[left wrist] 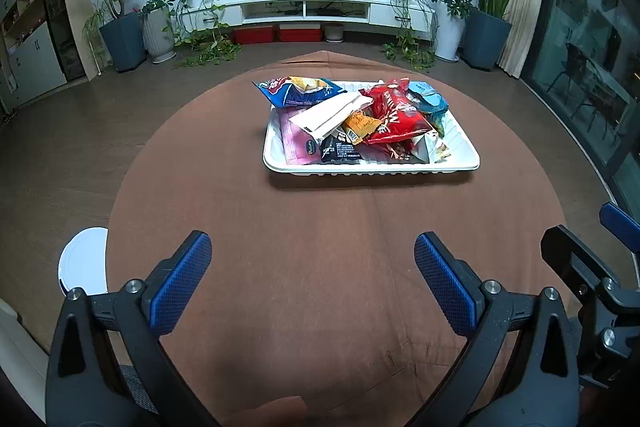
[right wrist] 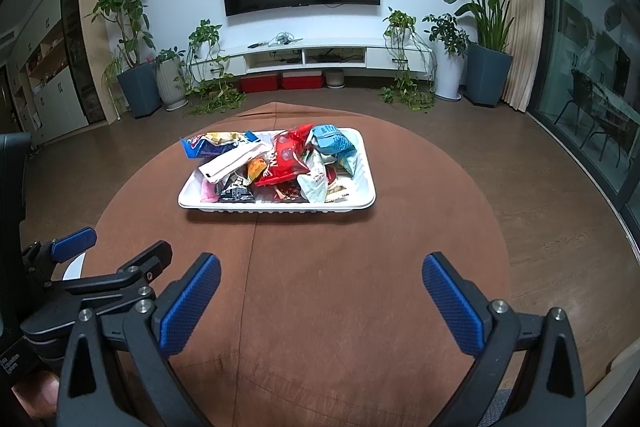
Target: Organize snacks
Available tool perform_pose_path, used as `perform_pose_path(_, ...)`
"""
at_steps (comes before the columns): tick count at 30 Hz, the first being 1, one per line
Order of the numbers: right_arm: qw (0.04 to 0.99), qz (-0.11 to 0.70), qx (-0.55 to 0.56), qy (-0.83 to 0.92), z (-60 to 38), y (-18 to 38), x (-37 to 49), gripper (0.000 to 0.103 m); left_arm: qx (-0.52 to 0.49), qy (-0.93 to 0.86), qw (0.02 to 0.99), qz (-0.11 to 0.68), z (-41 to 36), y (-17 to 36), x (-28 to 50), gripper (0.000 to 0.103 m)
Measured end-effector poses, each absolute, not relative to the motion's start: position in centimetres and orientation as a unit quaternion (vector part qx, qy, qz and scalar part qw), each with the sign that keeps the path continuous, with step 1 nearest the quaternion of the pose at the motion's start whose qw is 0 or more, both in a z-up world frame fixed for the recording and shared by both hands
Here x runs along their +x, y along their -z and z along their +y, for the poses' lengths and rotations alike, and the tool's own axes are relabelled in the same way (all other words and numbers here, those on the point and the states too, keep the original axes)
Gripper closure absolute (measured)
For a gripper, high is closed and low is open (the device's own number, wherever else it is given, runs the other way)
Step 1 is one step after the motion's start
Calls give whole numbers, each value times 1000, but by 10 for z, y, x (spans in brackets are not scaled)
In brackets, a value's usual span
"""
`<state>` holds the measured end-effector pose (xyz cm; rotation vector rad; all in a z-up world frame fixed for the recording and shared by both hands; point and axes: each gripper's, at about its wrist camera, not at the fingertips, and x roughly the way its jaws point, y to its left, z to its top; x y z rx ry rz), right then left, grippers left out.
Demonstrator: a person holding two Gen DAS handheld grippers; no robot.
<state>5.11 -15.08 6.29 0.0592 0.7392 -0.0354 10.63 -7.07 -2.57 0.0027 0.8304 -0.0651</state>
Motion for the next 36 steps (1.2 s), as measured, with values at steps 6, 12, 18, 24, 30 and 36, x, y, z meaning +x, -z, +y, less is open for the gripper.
perform_pose_path(6, 931, 362, 29, 16, -152, -61, 51, 0, 1, 33, 913, 407, -67, 31, 106, 0)
perform_pose_path(12, 931, 363, 29, 16, -152, -62, 51, 0, 2, 33, 913, 407, -67, 30, 107, 0)
perform_pose_path(18, 931, 363, 29, 16, -152, -62, 50, 0, 4, 35, 912, 409, -67, 31, 108, 0)
perform_pose_path(24, 931, 363, 29, 17, -152, -63, 51, 0, 6, 35, 911, 411, -68, 31, 108, 0)
perform_pose_path(30, 931, 365, 29, 16, -153, -64, 52, 0, 5, 35, 917, 396, -67, 29, 106, 0)
perform_pose_path(36, 928, 370, 38, 16, -158, -58, 51, 0, 19, 22, 920, 391, -65, 27, 107, 0)
